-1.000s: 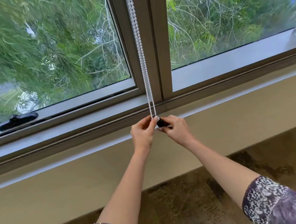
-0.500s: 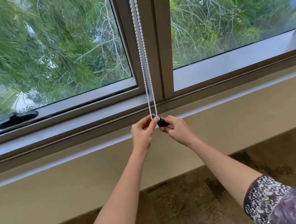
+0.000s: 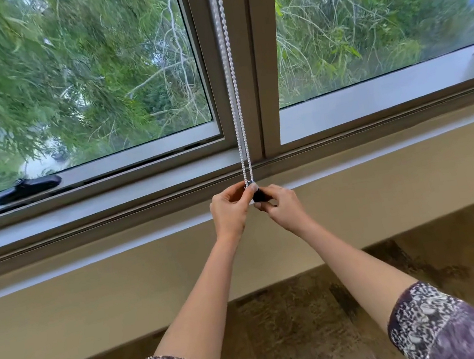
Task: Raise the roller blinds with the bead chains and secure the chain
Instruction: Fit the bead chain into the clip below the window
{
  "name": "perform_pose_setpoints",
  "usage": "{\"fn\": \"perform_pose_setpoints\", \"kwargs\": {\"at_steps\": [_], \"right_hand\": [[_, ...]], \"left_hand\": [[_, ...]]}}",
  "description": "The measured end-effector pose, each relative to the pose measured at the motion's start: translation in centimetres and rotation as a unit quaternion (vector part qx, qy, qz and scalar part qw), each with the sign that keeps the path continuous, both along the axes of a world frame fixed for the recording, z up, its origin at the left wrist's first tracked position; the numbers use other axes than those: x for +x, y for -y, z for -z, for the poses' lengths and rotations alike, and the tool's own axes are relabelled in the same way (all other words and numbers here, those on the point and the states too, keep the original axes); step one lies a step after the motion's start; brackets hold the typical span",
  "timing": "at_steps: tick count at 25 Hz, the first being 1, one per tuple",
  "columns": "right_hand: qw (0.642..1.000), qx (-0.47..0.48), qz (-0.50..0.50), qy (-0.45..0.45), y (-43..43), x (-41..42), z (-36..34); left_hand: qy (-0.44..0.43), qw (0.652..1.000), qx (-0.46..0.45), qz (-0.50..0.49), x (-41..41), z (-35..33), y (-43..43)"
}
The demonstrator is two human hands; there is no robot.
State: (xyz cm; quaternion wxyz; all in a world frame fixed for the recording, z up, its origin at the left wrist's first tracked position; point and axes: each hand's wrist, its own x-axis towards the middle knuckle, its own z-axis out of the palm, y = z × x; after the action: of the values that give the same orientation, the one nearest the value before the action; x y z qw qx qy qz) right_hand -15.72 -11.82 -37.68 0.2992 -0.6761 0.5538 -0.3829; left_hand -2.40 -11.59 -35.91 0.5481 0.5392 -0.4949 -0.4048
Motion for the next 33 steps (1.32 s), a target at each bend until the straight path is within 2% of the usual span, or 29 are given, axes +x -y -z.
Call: {"fn": "perform_pose_setpoints", "kwargs": {"at_steps": [5,12,14,16,19,23,25,29,31,33], "right_hand": [[1.000,-0.001,0.005,-0.010,0.3,-0.2,-0.1],[0.999,0.015,-0.003,0.045,-0.4,-0.2,-0.1],[0.999,0.013,-0.010,0.041,-0.6,-0.2,-0.2],[1.000,-0.002,-0.011,0.026,-0.6,-0.2,-0.3],[0.998,-0.058,0.008,-0.023,-0.5,0.1,-0.1],[0.996,-0.079,0.046,0.011,-0.6,0.4,0.2],[0.997,-0.054,0.040,0.045,-0.8,0.4,0.3],[0.979,0.078,-0.019,0.190,-1.3,0.2,0.2],[0.975,0.092,-0.024,0.198,-1.1,-0.1,0.1],[0.987,0.063,-0.007,0.151,-0.8,-0.3,-0.2]], "left_hand": [[0.037,0.999,0.004,0.022,0.2,-0.3,0.1],[0.170,0.983,0.008,0.073,0.9,-0.9,0.2],[0.185,0.980,0.007,0.078,1.1,-0.9,0.1],[0.178,0.981,0.006,0.073,1.2,-0.9,0.0],[0.216,0.976,0.013,0.034,0.9,-1.3,0.0],[0.250,0.968,0.022,0.015,0.3,-1.9,-0.1],[0.253,0.966,0.036,0.044,0.5,-2.0,0.0],[0.220,0.972,0.030,0.082,1.2,-1.2,-0.2],[0.190,0.978,0.025,0.079,1.2,-0.9,-0.4],[0.159,0.984,0.024,0.079,0.6,-0.8,-0.4]]}}
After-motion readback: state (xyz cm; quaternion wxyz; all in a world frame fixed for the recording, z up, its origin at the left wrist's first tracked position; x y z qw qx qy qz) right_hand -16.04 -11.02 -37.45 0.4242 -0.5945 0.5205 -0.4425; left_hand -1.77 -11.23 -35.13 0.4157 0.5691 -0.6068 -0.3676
